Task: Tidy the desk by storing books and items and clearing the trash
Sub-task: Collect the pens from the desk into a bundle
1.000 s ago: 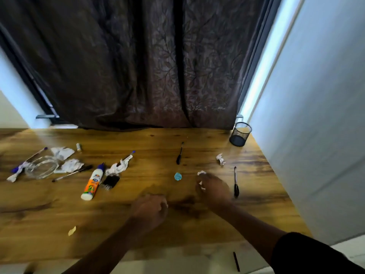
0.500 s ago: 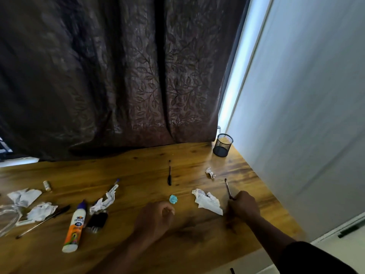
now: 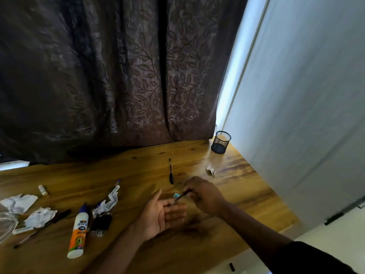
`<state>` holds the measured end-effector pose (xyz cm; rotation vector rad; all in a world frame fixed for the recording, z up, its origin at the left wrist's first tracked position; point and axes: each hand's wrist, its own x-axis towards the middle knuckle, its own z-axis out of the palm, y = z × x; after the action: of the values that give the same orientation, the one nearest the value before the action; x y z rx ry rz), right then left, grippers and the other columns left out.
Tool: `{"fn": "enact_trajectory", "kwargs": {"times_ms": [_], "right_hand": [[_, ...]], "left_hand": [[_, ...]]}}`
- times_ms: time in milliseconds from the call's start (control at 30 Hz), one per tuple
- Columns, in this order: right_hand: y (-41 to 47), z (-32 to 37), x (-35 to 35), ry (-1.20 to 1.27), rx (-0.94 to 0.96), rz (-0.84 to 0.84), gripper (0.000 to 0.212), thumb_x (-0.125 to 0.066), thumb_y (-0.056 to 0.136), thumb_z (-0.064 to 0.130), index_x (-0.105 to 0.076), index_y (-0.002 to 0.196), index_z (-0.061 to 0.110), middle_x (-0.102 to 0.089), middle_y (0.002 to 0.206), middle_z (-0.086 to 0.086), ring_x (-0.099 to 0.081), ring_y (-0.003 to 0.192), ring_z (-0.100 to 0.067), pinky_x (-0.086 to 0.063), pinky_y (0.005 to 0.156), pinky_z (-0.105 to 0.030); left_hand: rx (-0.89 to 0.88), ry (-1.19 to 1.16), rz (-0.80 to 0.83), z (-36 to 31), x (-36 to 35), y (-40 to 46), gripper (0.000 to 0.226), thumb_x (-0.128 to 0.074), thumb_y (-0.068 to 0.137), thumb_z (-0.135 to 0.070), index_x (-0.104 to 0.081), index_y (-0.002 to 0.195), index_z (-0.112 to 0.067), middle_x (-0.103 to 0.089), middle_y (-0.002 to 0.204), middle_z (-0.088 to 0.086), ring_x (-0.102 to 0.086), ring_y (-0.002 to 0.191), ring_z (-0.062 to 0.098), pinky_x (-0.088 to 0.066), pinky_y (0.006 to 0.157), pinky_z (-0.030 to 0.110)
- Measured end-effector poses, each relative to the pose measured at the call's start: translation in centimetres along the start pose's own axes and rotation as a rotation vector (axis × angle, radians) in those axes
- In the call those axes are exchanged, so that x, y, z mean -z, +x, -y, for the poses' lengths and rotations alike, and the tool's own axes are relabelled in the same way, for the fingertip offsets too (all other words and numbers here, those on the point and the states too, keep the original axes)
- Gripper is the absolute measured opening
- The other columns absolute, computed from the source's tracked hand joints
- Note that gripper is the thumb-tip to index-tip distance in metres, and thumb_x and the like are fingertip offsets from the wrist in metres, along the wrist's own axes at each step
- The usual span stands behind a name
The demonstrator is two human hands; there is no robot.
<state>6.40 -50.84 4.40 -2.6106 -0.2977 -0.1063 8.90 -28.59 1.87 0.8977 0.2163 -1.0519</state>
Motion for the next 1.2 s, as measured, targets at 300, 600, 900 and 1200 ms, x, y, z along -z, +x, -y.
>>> {"fn": "enact_trajectory", "kwargs": {"times_ms": [300, 600, 900, 1200], "right_hand": [[3.7, 3.1, -3.4, -0.097, 0.194, 0.169, 0.037, -0.050, 0.087, 0.032, -0.070, 0.116, 0.024, -0.064, 0.120, 0.003, -0.062, 0.106, -0.019, -0.056, 0.083, -0.036], [11.4, -3.3, -3.0, -0.291, 0.082, 0.323, 0.049, -0.056, 0.096, 0.008, -0.058, 0.141, 0.026, -0.051, 0.150, 0.002, -0.052, 0.134, -0.020, -0.046, 0.108, -0.033], [15.7, -5.6, -4.4, -0.509, 0.397, 0.376, 0.053, -0.062, 0.093, 0.009, -0.054, 0.142, 0.027, -0.047, 0.151, 0.002, -0.051, 0.134, -0.023, -0.049, 0.105, -0.040], [15.7, 3.6, -4.6, -0.053, 0.490, 0.098, 0.020, -0.061, 0.092, 0.039, -0.063, 0.110, 0.029, -0.069, 0.103, 0.006, -0.065, 0.094, -0.019, -0.052, 0.073, -0.035]], "left_hand": [[-0.036, 0.075, -0.160, 0.1, 1.7, -0.4, 0.047, -0.053, 0.099, -0.043, -0.075, 0.115, -0.004, -0.070, 0.094, 0.012, -0.058, 0.065, 0.019, -0.047, 0.055, 0.030], [-0.131, -0.091, -0.367, -0.5, 2.5, 0.1, 0.048, -0.048, 0.106, -0.038, -0.067, 0.127, 0.001, -0.072, 0.104, 0.017, -0.065, 0.071, 0.024, -0.051, 0.057, 0.032], [-0.224, -0.323, -0.494, 1.8, 3.0, -1.2, 0.047, -0.053, 0.099, -0.036, -0.064, 0.127, 0.000, -0.072, 0.112, 0.021, -0.071, 0.084, 0.034, -0.057, 0.067, 0.038], [-0.509, -0.553, -0.654, 2.6, 1.8, -2.8, 0.054, -0.042, 0.106, -0.043, -0.059, 0.132, 0.001, -0.069, 0.126, 0.024, -0.068, 0.111, 0.041, -0.056, 0.092, 0.049]]}}
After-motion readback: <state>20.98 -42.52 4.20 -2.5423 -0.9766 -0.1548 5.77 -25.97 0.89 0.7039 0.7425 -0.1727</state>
